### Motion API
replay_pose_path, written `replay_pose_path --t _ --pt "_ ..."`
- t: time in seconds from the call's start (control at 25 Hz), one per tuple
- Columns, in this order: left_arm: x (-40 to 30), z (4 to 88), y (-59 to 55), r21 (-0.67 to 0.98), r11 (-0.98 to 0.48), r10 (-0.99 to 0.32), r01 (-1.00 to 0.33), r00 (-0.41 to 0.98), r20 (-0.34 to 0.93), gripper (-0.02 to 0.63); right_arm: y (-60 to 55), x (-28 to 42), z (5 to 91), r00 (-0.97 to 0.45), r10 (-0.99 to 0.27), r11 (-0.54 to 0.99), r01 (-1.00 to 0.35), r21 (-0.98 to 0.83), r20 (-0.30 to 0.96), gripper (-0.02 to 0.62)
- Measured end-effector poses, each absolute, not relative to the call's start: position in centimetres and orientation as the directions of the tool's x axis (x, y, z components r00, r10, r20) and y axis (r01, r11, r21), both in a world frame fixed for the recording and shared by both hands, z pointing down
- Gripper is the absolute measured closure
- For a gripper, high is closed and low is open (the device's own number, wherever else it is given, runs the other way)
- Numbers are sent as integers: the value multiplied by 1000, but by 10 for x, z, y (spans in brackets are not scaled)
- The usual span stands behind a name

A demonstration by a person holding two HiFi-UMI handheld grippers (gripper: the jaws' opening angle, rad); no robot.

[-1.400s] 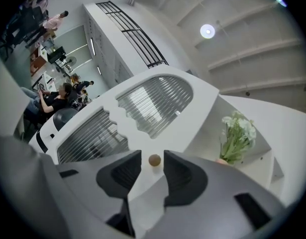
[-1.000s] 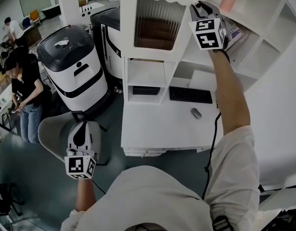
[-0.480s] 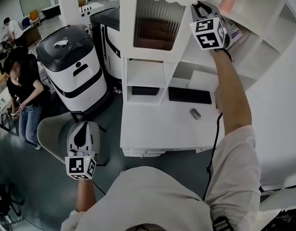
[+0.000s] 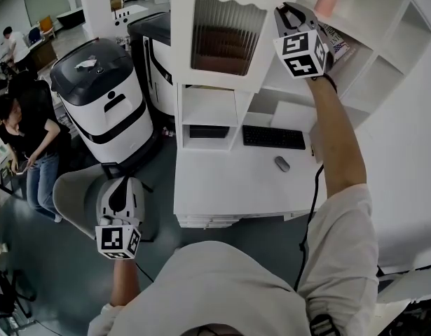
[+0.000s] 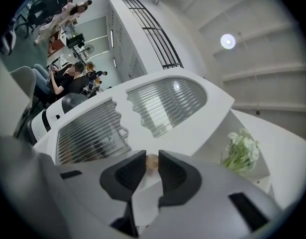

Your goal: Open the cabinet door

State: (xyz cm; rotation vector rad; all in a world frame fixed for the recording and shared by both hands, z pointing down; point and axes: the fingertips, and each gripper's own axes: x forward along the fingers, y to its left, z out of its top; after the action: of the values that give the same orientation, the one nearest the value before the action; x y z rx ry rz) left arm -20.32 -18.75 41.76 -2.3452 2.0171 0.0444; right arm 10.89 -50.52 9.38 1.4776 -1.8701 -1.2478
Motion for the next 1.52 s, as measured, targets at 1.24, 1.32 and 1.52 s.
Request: replay_pose_path --t 1.24,1.32,1.52 --pt "-195 412 -203 -25 -215 -975 -976 216 -58 609 -417 84 96 -419 -886 -81 -277 957 -196 520" --pt "-195 411 -204 -26 -217 -974 -976 218 -59 609 -412 81 96 -424 -884 -88 -258 962 -195 520" --pt "-196 410 -202 -28 -216 -974 -976 217 -62 609 -398 75 97 -434 -880 -99 -223 970 -190 520"
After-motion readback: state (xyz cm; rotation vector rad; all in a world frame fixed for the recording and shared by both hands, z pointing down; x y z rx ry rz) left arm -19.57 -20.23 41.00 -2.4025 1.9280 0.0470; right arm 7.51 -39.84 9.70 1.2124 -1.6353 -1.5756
